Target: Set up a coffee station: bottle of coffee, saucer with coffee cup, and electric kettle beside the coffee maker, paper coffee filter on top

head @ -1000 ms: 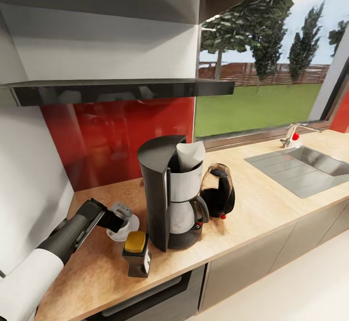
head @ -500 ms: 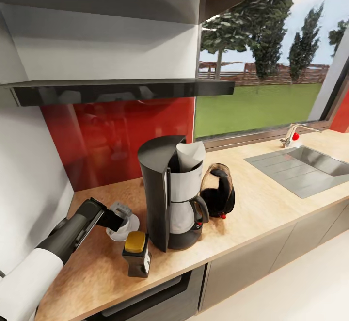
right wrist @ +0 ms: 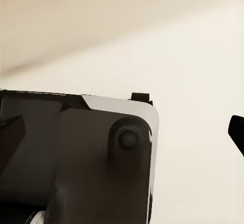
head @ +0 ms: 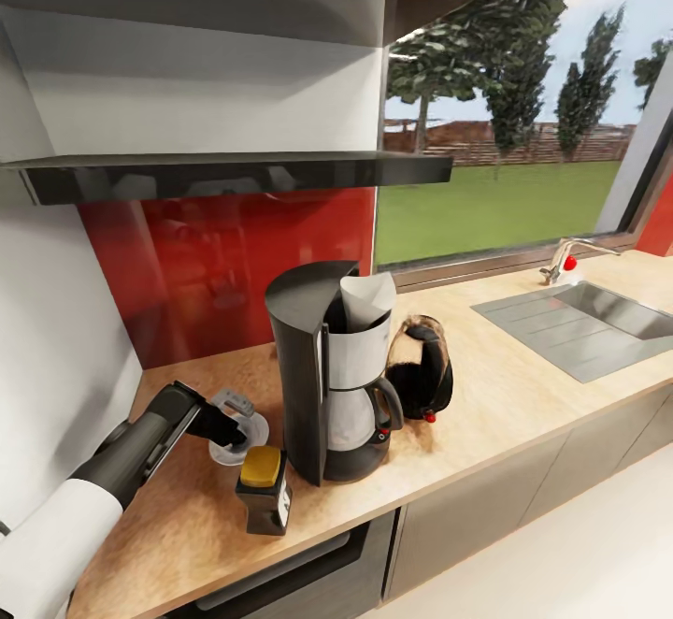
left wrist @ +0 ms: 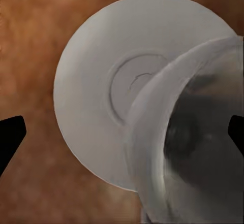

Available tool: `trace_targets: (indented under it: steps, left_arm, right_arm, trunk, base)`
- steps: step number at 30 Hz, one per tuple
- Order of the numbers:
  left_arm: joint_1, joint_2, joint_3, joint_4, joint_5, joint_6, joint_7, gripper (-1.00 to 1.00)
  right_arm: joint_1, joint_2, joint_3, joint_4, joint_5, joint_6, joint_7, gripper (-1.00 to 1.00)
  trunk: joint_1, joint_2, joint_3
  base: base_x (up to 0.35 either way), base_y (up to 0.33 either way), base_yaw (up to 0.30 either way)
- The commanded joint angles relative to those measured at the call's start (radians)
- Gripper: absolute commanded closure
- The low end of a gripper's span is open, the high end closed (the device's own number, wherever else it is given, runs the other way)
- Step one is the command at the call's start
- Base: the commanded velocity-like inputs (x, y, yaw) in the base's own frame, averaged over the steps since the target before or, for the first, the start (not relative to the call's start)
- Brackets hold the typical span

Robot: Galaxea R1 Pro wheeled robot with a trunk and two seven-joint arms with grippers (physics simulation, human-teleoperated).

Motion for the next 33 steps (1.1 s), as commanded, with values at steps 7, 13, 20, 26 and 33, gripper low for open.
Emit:
trace_targets:
  steps: [7, 13, 20, 26, 33]
  left_arm:
    - [-0.001, 0.001, -0.002, -0.006, -0.010, 0.002, -0.010, -1.00]
    - [-0.010, 0.003, 0.007, -0.015, -0.007, 0.004, -0.013, -1.00]
    - [-0.037, 0.002, 0.142, -0.025, -0.003, 0.005, -0.014, -1.00]
    - [-0.047, 0.001, 0.172, -0.037, -0.004, 0.005, -0.014, -1.00]
    - [-0.046, 0.004, 0.174, -0.038, -0.003, 0.005, -0.015, -1.00]
  right_arm:
    - [-0.001, 0.000, 0.008, 0.001, -0.010, -0.003, 0.003, -1.00]
    - [-0.001, 0.000, 0.008, 0.001, -0.010, -0.003, 0.003, -1.00]
    - [-0.001, 0.000, 0.008, 0.001, -0.010, -0.003, 0.003, -1.00]
    - [-0.001, 0.000, 0.008, 0.001, -0.010, -0.003, 0.003, -1.00]
    - [-0.001, 0.000, 0.008, 0.001, -0.010, -0.003, 0.003, -1.00]
  trunk:
    - [0.001, -0.002, -0.002]
    - [0.001, -0.002, -0.002]
    - [0.001, -0.002, -0.002]
    - [0.001, -0.002, -0.002]
    - [0.001, -0.002, -0.002]
  base:
    - [0.000, 0.000, 0.000]
    - [0.000, 0.000, 0.000]
    - [0.000, 0.000, 0.000]
    - [0.000, 0.000, 0.000]
    - [0.000, 0.000, 0.000]
